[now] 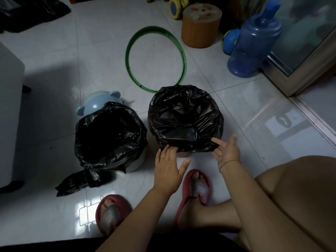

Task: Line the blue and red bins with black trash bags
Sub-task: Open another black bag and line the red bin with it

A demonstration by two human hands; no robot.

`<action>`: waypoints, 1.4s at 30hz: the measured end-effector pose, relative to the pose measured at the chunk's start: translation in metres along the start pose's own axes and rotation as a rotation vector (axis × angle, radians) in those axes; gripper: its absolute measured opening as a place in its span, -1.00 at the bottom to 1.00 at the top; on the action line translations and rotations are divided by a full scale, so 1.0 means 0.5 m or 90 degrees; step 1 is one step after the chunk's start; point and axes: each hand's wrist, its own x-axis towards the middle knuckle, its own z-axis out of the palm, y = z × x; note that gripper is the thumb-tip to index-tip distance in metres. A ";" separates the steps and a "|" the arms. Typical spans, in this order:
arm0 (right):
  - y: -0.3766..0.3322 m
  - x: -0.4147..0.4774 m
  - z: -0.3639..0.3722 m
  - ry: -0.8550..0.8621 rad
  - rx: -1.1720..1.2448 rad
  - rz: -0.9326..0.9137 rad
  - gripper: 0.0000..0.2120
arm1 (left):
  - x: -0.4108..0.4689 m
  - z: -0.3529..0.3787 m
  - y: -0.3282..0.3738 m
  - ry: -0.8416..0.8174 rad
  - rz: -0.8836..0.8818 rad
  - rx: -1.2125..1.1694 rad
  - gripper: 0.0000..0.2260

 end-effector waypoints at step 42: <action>-0.202 0.284 0.313 -0.168 -0.887 -0.453 -0.33 | 0.408 -0.100 -0.091 0.026 0.073 0.131 -0.40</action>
